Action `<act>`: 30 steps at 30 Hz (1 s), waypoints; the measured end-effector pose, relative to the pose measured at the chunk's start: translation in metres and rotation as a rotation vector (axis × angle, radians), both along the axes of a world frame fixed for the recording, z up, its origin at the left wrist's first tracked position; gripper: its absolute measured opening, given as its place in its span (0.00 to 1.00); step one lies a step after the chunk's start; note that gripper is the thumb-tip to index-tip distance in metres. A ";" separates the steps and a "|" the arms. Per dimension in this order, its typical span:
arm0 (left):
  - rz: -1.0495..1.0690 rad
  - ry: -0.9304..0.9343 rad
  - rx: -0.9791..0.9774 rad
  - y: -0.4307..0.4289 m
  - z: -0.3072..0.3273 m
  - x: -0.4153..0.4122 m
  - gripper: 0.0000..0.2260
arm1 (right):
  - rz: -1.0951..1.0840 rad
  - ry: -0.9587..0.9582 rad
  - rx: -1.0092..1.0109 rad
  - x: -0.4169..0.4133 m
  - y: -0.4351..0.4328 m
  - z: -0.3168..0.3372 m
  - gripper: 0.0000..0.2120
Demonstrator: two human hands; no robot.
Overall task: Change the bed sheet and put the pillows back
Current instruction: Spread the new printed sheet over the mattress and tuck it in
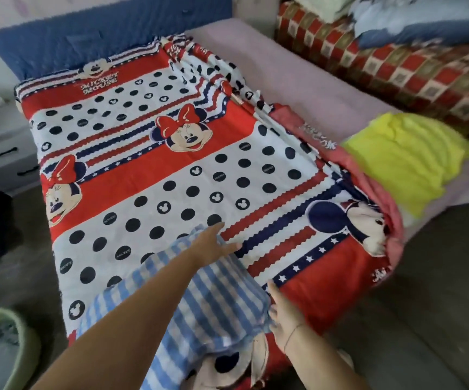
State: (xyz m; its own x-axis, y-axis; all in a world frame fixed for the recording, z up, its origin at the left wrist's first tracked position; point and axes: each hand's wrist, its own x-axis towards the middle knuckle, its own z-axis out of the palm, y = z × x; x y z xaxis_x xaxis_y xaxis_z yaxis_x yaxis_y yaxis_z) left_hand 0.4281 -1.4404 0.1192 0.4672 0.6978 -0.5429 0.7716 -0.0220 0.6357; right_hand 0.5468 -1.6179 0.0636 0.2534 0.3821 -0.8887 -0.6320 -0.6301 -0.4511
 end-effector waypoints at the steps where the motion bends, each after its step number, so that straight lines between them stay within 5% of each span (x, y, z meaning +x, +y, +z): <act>1: -0.033 -0.008 0.018 0.001 0.003 0.028 0.39 | -0.067 0.006 0.009 0.025 -0.003 0.003 0.38; 5: -0.150 -0.086 0.014 -0.005 0.023 0.148 0.31 | -0.210 0.021 0.102 0.132 -0.018 0.016 0.37; 9: -0.211 -0.138 0.022 -0.009 0.024 0.267 0.38 | -0.330 -0.002 0.174 0.247 -0.026 0.036 0.36; 14: -0.206 -0.125 0.019 -0.019 0.033 0.393 0.32 | -0.380 -0.069 0.218 0.376 -0.023 0.065 0.16; 19: -0.184 -0.092 0.020 0.001 0.034 0.462 0.36 | -0.429 -0.098 0.200 0.475 -0.001 0.056 0.28; 28: -0.126 -0.083 0.084 0.098 0.022 0.594 0.37 | -0.472 -0.167 0.180 0.613 0.050 0.032 0.10; 30: -0.127 -0.062 0.087 0.112 0.021 0.625 0.35 | -0.478 -0.167 0.163 0.641 0.057 0.025 0.17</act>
State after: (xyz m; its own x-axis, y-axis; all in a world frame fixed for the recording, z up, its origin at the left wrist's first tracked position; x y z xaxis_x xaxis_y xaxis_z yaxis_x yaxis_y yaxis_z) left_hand 1.0531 -1.3282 0.1399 0.5853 0.6742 -0.4504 0.7185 -0.1737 0.6735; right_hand 1.1876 -1.5607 0.0885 0.5661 0.3194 -0.7600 -0.7425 -0.2029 -0.6384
